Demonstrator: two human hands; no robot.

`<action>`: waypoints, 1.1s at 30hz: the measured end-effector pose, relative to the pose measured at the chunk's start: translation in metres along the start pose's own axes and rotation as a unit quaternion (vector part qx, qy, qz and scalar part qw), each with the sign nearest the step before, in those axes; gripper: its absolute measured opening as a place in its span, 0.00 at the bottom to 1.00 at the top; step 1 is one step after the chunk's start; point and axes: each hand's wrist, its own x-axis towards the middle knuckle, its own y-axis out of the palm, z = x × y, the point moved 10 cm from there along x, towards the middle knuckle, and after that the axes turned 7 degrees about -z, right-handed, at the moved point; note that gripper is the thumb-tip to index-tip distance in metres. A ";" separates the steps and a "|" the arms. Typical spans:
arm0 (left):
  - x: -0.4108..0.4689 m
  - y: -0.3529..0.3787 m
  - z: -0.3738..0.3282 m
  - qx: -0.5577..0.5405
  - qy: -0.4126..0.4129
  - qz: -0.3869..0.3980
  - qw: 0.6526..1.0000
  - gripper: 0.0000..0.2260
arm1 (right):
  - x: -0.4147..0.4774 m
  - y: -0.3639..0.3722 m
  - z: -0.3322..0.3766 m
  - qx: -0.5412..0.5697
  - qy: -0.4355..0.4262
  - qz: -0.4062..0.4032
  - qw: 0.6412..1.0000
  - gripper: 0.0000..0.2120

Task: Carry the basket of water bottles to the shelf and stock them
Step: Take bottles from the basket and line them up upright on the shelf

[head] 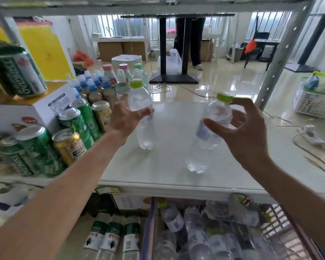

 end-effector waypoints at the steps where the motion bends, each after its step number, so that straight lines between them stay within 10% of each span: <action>1: 0.009 0.001 0.002 0.015 0.002 -0.007 1.000 0.30 | 0.007 0.013 -0.007 -0.009 -0.002 -0.014 1.000 0.31; 11: 0.019 0.001 0.045 0.001 -0.051 -0.016 0.999 0.46 | 0.040 0.079 -0.063 0.019 0.033 -0.012 0.999 0.33; 19: 0.013 0.013 0.064 0.061 -0.039 0.018 0.997 0.32 | 0.049 0.129 -0.007 -0.049 -0.078 0.053 0.994 0.35; 33: -0.003 0.017 0.122 0.171 -0.067 0.098 0.978 0.34 | 0.012 0.209 -0.081 -0.029 0.069 0.251 0.965 0.33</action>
